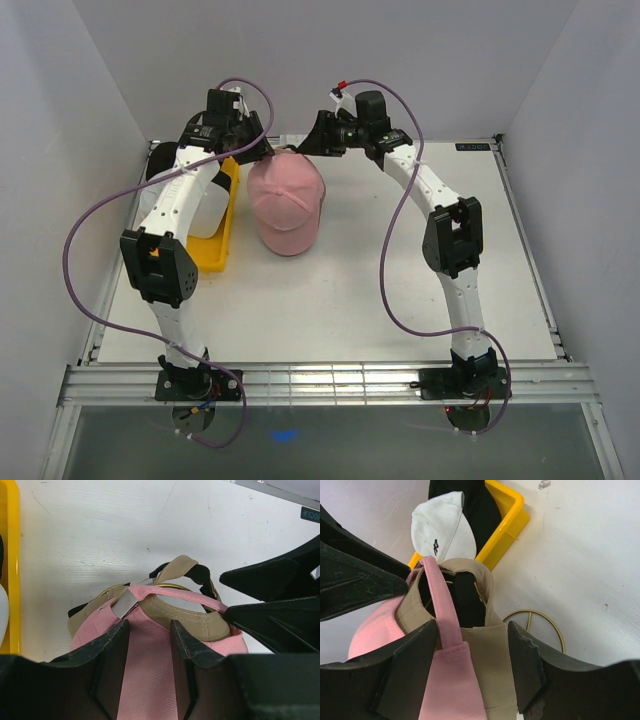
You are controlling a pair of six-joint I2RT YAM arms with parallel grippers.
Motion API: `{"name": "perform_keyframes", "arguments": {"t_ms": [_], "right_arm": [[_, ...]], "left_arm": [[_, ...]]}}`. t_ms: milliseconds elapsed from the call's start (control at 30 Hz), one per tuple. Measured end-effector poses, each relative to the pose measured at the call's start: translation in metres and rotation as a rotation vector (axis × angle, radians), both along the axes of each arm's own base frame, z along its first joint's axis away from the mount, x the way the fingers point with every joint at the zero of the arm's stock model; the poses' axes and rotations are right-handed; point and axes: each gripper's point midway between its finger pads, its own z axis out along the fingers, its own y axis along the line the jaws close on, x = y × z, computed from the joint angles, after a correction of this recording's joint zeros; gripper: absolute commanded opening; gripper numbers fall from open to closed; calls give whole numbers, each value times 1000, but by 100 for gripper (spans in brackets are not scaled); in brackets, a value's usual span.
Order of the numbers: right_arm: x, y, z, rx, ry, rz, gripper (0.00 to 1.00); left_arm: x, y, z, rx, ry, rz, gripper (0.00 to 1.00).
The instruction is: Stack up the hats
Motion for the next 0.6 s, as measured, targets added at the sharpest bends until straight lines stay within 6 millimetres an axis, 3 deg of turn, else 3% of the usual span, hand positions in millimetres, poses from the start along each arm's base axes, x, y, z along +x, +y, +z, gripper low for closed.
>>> {"name": "perform_keyframes", "arguments": {"t_ms": [133, 367, 600], "right_arm": [[0, 0, -13, -13, 13, 2, 53], [1, 1, -17, -12, 7, 6, 34], [4, -1, -26, -21, 11, -9, 27]], "left_arm": [[3, -2, -4, -3, 4, -4, 48], [8, -3, -9, -4, 2, -4, 48], [11, -4, -11, -8, -5, -2, 48]]}}
